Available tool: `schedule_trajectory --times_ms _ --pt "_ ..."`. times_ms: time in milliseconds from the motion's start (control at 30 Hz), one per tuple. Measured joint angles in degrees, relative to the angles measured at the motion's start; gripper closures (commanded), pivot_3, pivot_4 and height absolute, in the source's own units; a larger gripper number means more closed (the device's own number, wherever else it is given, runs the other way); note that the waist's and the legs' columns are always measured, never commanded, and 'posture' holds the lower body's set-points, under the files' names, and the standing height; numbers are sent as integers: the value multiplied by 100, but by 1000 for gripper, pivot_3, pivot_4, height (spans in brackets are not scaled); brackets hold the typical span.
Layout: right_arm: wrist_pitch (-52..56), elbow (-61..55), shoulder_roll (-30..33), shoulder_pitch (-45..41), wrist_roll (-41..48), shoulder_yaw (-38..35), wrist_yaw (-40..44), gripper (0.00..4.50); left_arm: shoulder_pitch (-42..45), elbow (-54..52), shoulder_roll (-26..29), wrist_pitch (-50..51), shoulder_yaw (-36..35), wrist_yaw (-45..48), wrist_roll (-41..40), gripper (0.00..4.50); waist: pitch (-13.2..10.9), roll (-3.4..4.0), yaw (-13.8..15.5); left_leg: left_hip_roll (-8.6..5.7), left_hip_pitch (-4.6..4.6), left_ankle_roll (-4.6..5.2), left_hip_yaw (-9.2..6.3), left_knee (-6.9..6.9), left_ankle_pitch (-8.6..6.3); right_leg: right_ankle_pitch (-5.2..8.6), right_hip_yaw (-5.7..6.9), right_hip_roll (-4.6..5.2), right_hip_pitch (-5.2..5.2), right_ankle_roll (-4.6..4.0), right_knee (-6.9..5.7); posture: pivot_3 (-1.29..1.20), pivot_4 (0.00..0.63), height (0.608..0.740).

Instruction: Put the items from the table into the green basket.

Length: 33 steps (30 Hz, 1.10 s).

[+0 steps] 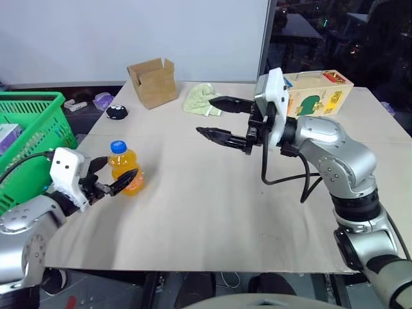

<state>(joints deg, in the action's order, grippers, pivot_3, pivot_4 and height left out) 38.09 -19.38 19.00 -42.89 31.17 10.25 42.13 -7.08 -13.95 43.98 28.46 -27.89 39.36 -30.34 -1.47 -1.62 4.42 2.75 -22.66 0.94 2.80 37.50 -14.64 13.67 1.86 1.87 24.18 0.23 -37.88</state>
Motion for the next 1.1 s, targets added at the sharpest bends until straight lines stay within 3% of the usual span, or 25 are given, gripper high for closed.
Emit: schedule_trajectory --times_ms 167,300,500,633,767,900,1100 --pt "9 -6 21 11 -12 2 -6 1025 541 605 -212 -54 499 -419 535 113 -2 3 -16 -7 6 1 -6 0 0 0 2 -7 -6 0 -4 138 0 740" --pt "8 -7 25 10 -48 6 -7 1025 839 1051 -341 -207 854 -525 885 1373 1 -2 -59 -6 8 1 -2 2 0 0 -3 -6 -9 0 -2 121 0 740" --pt "9 -7 53 10 -50 5 -6 1025 756 1065 -548 -412 706 -379 752 1476 0 0 -73 5 3 1 -7 2 0 0 -7 1 -7 0 -1 133 0 740" --pt "-4 -7 42 10 -39 5 14 1025 758 814 -698 -215 175 -331 66 1476 1 -7 -69 15 1 1 -11 2 0 -1 -8 2 -6 0 -2 177 0 740" --pt "-148 -6 -32 9 31 30 264 1025 1172 580 -639 365 -830 -672 -957 1476 3 -14 -60 22 3 1 -15 5 0 -1 -6 -7 -8 0 -5 235 0 740" --pt "-449 52 -147 -10 46 197 653 1025 1485 594 -60 738 -1990 -1150 -1505 1476 3 -21 -41 27 4 1 -15 4 0 0 2 -26 -8 0 -2 299 0 740" --pt "-737 499 -417 -303 1 306 962 1025 1516 1509 671 680 -3001 -1428 -1351 1476 -1 -19 88 27 8 -1 -13 4 0 1 5 -31 -8 -1 -2 325 0 740"
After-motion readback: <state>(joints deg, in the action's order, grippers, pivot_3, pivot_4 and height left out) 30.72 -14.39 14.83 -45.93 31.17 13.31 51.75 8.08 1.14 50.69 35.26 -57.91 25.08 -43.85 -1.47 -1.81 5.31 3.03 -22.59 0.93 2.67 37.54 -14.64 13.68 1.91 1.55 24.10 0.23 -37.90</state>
